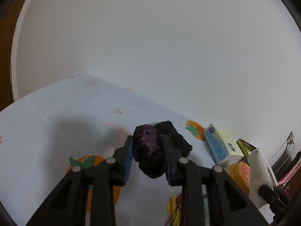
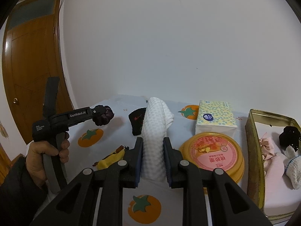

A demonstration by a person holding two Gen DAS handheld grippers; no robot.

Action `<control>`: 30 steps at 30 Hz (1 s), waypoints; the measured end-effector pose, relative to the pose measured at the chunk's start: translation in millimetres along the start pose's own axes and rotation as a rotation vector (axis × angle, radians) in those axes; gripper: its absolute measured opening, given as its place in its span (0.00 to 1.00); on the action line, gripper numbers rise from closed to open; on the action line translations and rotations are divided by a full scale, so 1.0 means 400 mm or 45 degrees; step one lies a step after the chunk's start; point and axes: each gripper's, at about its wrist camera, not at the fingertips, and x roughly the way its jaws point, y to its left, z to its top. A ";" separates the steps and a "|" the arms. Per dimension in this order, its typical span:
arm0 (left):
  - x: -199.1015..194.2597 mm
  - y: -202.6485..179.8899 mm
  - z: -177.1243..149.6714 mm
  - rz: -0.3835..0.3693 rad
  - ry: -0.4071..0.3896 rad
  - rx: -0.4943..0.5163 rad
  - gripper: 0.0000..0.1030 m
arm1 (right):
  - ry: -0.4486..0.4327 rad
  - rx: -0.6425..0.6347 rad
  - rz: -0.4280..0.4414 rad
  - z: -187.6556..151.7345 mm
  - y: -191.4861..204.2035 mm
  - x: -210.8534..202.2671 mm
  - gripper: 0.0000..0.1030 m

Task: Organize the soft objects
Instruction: 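Carry the white cloth and purple scrunchie over the gold tray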

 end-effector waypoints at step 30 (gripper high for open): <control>-0.035 -0.180 -0.063 -0.228 0.013 0.053 0.27 | -0.158 0.156 -0.263 0.014 -0.282 -0.175 0.22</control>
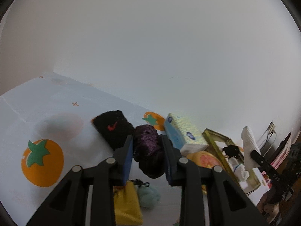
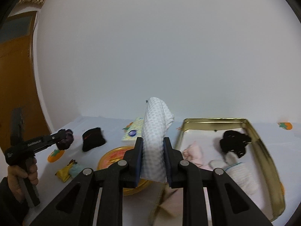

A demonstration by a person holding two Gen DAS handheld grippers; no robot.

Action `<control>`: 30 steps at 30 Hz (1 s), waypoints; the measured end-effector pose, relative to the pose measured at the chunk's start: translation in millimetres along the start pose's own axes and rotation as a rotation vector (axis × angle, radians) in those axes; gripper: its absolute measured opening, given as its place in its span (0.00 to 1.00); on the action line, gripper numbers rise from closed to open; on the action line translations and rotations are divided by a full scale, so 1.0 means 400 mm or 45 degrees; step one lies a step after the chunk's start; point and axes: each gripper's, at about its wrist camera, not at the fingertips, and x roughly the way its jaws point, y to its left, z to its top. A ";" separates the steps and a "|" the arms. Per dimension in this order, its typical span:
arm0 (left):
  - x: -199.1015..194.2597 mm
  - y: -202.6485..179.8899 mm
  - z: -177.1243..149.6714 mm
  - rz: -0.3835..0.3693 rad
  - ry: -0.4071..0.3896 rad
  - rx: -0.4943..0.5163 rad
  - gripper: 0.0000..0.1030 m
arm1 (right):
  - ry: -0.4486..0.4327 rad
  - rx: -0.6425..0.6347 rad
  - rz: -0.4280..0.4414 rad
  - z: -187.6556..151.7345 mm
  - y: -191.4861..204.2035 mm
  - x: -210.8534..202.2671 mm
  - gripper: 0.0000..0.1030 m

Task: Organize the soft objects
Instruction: 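Carry the white cloth and purple scrunchie over the gold tray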

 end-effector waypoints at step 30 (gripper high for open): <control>0.129 -0.368 0.009 -0.298 0.062 0.310 0.27 | -0.239 0.222 -0.335 0.081 -0.331 -0.169 0.22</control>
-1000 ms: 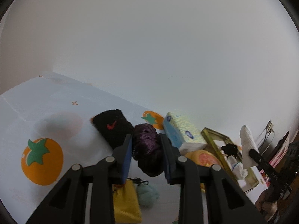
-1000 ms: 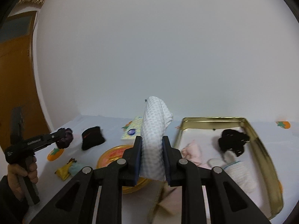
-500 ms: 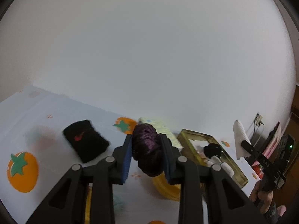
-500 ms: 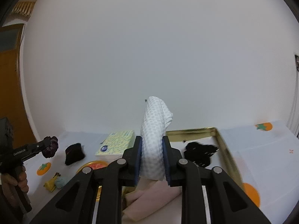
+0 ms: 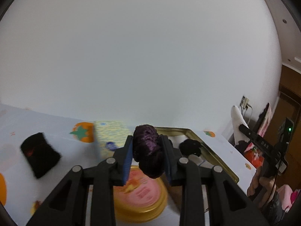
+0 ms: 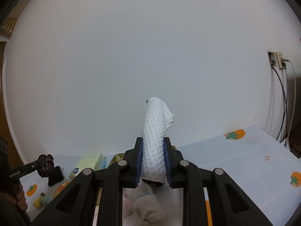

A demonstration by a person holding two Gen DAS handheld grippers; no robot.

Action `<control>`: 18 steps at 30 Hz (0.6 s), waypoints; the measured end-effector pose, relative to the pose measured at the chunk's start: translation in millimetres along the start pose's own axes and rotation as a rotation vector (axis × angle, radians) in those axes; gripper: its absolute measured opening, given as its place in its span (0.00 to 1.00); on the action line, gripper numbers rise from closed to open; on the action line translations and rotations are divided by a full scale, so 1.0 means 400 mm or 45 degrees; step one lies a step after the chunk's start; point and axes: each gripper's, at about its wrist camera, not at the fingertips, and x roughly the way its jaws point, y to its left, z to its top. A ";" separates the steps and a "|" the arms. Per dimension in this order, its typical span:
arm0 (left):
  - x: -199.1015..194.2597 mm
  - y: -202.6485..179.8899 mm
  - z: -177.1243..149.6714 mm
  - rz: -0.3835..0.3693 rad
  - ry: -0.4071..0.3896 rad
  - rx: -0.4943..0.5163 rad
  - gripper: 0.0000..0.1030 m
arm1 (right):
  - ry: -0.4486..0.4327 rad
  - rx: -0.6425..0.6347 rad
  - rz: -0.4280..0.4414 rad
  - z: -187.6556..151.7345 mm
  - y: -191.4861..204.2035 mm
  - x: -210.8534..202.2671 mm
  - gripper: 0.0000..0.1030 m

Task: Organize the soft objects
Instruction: 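Carry the white cloth and purple scrunchie over the gold tray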

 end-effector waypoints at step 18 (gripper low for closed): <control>0.178 -0.167 0.025 -0.123 0.083 0.066 0.27 | 0.011 0.020 -0.082 0.025 -0.103 0.013 0.22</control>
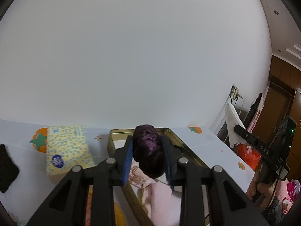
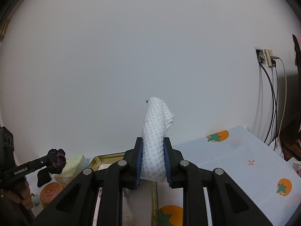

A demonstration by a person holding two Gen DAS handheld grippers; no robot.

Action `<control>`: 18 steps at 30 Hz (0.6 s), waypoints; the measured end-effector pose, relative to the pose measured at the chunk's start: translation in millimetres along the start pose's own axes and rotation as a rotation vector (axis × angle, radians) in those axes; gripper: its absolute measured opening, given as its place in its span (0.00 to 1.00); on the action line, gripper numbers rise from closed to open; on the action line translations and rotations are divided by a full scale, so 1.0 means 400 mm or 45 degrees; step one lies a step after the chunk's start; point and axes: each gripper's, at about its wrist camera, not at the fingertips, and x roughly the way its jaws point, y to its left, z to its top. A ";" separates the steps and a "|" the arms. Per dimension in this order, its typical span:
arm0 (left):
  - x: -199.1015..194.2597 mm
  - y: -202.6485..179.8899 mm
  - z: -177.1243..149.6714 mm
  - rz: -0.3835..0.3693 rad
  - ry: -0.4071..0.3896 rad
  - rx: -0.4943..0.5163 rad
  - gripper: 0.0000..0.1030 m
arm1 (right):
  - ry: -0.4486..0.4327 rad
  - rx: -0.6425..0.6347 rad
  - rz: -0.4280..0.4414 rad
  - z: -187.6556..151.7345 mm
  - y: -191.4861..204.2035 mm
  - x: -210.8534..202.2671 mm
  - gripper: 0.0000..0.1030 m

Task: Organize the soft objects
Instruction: 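Carry the white cloth and purple scrunchie over the gold tray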

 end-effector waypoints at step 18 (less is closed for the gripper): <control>0.115 -0.037 0.017 0.006 0.086 0.014 0.27 | 0.090 0.014 0.037 0.005 -0.013 0.052 0.22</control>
